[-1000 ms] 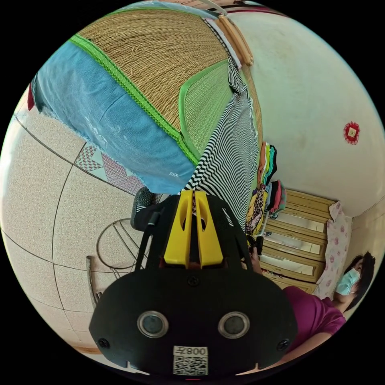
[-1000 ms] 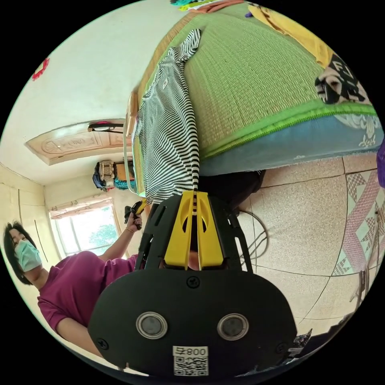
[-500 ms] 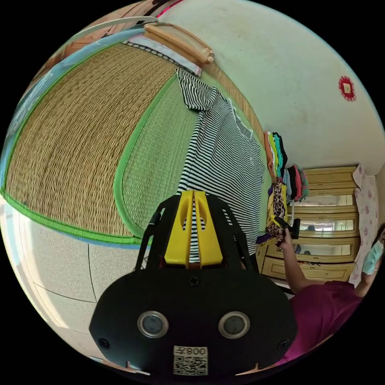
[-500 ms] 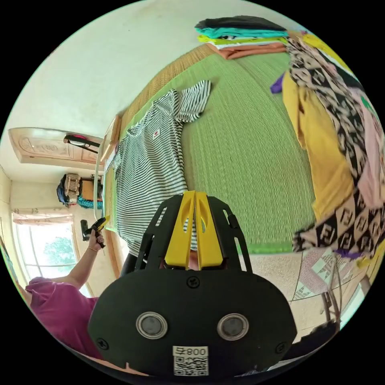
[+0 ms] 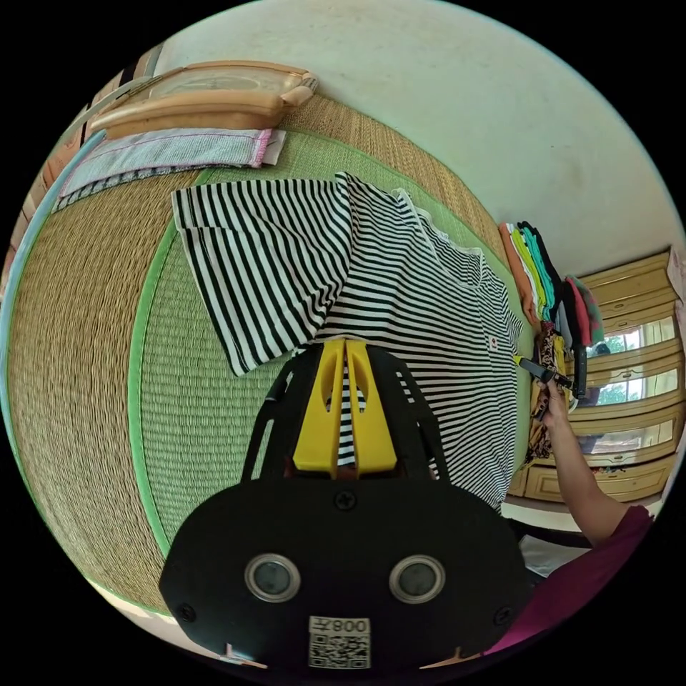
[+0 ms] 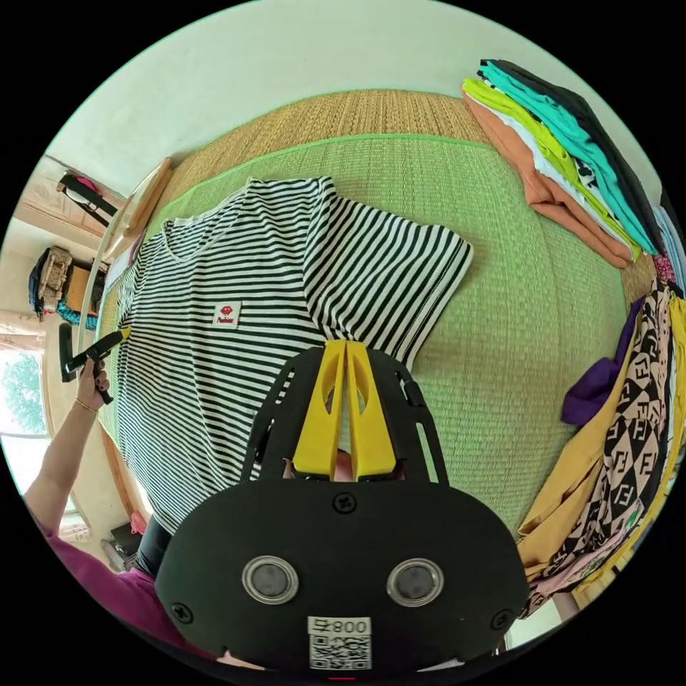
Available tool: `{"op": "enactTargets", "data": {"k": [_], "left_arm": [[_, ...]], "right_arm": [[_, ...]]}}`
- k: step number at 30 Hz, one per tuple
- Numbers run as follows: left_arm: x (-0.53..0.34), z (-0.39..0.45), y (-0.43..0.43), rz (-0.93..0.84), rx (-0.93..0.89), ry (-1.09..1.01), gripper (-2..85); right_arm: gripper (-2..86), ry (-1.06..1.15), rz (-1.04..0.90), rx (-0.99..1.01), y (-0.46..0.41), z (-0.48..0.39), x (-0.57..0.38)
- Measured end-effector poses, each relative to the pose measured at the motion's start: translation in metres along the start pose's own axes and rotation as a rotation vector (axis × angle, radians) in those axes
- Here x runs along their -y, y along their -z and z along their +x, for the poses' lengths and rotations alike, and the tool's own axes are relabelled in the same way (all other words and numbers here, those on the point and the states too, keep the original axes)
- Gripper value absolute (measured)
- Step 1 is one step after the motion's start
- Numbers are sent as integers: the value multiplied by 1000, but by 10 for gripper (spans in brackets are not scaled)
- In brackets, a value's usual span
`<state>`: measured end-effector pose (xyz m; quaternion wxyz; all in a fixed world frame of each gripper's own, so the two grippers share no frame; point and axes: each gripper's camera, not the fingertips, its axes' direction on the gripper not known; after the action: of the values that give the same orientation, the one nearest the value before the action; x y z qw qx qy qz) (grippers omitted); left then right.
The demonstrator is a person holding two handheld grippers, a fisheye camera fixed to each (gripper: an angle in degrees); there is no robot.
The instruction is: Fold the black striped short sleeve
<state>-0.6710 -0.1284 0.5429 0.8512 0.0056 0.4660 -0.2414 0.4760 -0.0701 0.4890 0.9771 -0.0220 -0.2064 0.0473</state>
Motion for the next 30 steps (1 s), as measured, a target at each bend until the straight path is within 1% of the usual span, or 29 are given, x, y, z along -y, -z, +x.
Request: {"op": "enactTargets", "data": {"k": [3,6,7,9,11,14,16,17,18,20,21,23,26,30], "left_arm": [[14,11,-5,24,20,1,1],[26,28,-12,21,10,-22,1],[30,37,-12,33,5,-44,1],[40,49,-13,54,-17,-69,1],[52,58,-13,81,-1,-74,1],[76,66,-21,112,50,-38,1],[96,68,-31,120,78,22,1],[100,68,-35,114,95,31,1],[107,68,-44,80,153,60,1],[114,68,-51,93,142,73,1],[119,70,-55,98,144,84,0],[126,77,-61,105,164,80,0],[133,95,-71,129,150,65,0],[132,133,-85,207,-40,-18,2]], "right_arm": [[-2,-18,-1,33,2,7,4],[-1,25,-7,-6,4,-9,5],[0,31,6,-26,7,-16,4],[0,54,40,4,15,-26,4],[0,55,80,4,23,-36,10],[0,43,126,24,28,-45,28],[0,36,128,7,23,-49,42],[0,17,122,-12,16,-50,51],[0,8,110,-18,12,-50,55],[0,-29,40,-61,-9,-43,67],[-1,-32,50,-60,-10,-41,67],[-1,-58,73,10,-7,-31,67],[0,-66,106,25,1,-27,59],[2,-83,212,92,24,-21,26]]}}
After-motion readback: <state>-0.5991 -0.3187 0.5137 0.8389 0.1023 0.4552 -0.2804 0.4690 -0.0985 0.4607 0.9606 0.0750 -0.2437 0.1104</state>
